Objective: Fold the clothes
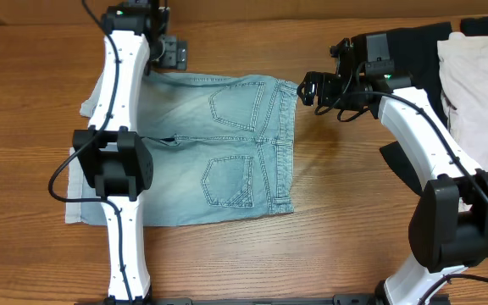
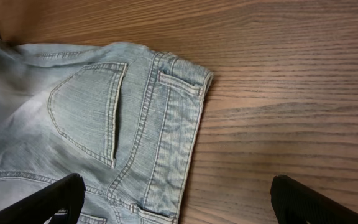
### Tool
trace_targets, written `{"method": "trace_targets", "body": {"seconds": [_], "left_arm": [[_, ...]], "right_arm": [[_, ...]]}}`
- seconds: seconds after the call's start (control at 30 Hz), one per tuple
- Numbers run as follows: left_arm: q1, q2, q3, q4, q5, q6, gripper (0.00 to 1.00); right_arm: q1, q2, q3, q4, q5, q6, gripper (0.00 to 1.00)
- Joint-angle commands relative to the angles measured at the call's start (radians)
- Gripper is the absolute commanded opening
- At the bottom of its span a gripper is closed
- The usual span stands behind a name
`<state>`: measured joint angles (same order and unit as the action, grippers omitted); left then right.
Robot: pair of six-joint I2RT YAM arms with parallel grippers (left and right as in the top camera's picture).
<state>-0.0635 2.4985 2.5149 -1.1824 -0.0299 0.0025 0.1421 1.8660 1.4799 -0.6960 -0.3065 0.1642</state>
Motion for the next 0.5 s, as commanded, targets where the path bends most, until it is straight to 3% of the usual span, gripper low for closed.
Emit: {"method": "trace_targets", "body": {"seconds": [0.0,0.03,0.13,0.2,0.47], "left_arm": [[-0.009,0.0,-0.048,0.03,0.056,0.089,0.8],[-0.011,0.0,-0.065,0.032,0.056,0.092,0.73],[-0.015,0.0,-0.123,0.041,0.055,0.118,0.23],[-0.016,0.0,-0.19,0.072,0.056,0.137,0.05],[-0.019,0.0,-0.33,0.192,0.057,0.158,0.04]], "right_arm": [[0.004,-0.001,-0.002,0.003,0.011,-0.009,0.99],[0.004,-0.001,-0.002,0.002,0.011,-0.009,0.99],[0.004,-0.001,-0.003,0.0,0.021,-0.009,0.99],[0.004,-0.001,-0.004,-0.001,0.023,-0.008,0.99],[0.004,-0.001,-0.009,-0.013,0.022,-0.008,0.99]]}}
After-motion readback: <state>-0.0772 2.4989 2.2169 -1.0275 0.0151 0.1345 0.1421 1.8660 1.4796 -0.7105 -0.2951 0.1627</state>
